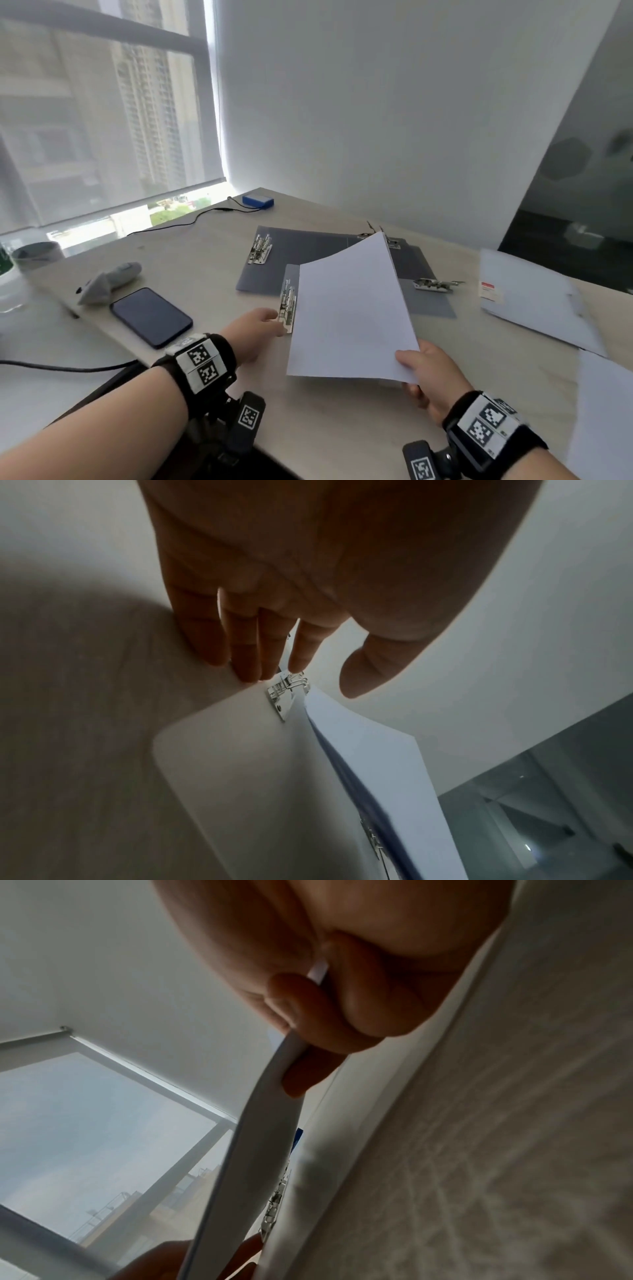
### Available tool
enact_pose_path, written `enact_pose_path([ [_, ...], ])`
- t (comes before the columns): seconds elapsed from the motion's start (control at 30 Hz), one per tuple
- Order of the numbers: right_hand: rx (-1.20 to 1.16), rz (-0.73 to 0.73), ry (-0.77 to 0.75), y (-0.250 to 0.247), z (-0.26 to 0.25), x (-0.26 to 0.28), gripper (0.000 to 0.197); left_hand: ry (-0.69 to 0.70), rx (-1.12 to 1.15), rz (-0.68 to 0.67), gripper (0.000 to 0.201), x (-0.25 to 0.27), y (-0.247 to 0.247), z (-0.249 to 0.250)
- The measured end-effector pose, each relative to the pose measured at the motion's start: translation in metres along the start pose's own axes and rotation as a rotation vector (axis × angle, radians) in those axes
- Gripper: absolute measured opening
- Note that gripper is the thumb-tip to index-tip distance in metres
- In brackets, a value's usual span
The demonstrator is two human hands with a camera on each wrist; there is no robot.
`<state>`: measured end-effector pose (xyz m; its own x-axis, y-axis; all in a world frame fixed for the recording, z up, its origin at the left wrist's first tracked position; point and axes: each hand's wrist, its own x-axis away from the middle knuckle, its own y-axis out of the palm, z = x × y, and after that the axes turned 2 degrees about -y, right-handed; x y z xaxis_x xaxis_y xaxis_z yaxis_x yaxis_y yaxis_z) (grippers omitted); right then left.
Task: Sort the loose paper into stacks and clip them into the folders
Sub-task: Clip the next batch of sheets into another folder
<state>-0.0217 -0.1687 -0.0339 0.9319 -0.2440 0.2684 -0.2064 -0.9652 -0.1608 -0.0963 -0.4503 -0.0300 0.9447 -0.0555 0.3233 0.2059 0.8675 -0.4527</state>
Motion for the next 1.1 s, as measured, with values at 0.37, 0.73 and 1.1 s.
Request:
enact_pose_path([
  [0.37,-0.014,-0.034,0.055,0.011,0.002,-0.008,0.019,-0.016,0.006,-0.001,0.006,-0.009,-0.006,0.015],
  [0.73,0.099,-0.132,0.083,0.015,-0.001,-0.009,0.015,-0.062,-0.032,-0.014,0.022,-0.034,-0.008,0.016],
  [1.1,0.189,-0.108,0.138,-0.012,0.000,-0.028,0.014,0.000,0.036,0.065,0.027,-0.066,-0.013,0.031],
])
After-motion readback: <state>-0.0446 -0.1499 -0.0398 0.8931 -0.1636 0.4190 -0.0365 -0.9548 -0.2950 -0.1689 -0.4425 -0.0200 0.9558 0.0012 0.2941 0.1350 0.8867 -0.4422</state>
